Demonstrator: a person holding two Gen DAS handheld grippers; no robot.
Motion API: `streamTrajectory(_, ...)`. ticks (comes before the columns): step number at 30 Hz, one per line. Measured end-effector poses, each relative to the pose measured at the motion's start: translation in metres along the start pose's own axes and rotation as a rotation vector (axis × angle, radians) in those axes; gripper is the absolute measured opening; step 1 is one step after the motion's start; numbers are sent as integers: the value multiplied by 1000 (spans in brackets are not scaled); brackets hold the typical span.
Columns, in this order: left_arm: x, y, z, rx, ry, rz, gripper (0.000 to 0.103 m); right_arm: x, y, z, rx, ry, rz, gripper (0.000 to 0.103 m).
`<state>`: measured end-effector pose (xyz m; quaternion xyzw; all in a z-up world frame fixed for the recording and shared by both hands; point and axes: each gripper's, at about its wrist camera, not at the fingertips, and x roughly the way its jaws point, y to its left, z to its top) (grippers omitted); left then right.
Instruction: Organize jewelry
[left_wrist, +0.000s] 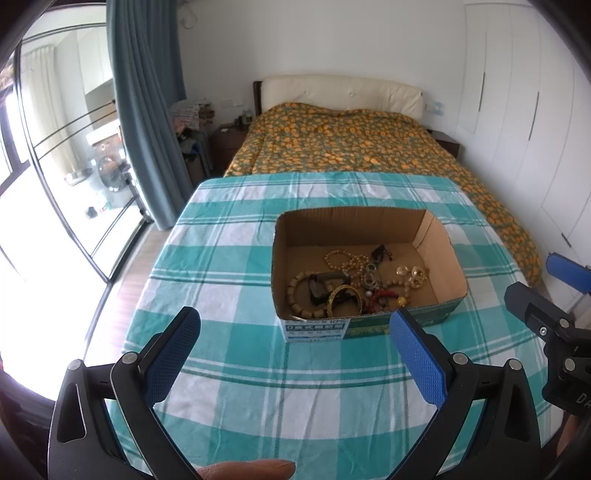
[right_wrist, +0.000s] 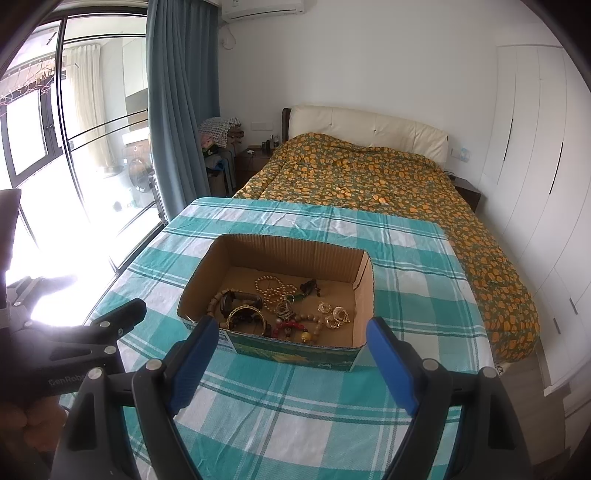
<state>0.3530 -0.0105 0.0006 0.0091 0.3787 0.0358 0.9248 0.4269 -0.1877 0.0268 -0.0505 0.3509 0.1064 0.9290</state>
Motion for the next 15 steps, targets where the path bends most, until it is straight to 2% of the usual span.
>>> streamTrajectory(7, 2, 1, 0, 1, 4, -3, 102, -1, -1, 0, -2, -6, -11, 84)
streamTrajectory(15, 6, 5, -7, -13, 18, -41, 102, 2, -2, -9, 13, 5, -5, 84)
